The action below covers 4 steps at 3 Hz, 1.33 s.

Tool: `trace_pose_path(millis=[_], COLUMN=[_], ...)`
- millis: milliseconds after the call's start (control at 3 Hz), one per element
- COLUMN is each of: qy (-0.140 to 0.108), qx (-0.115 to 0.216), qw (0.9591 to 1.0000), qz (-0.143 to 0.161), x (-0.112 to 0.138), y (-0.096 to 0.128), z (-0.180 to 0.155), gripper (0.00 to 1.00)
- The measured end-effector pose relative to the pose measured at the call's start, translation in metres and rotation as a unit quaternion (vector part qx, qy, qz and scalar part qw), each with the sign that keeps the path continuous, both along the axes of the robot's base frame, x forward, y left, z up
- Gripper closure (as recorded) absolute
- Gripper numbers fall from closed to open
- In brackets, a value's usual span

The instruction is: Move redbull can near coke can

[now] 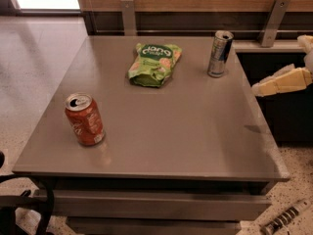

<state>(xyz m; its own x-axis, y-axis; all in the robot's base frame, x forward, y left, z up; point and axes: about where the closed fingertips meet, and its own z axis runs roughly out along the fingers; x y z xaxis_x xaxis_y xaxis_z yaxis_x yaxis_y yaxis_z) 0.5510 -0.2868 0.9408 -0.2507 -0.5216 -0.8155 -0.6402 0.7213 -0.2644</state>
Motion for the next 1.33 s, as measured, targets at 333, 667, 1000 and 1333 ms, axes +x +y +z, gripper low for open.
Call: trace_pose_path(millis=[333,667,1000,1333], qy=[-0.033,-0.052,-0.057,-0.073], qx=[0.073,0.126,0.134,0.156], qw=[0.9954,0.9866,0.9862,0.9839], qz=[-0.053,-0.089,-0.079,-0.047], x=[0.031,0.060,0.062,0.079], y=[-0.005,-0.011,-0.007,-0.002], z=[-0.010,-0.016,-0.016,-0.021], gripper=[0.00,0.00,0.00,0.00])
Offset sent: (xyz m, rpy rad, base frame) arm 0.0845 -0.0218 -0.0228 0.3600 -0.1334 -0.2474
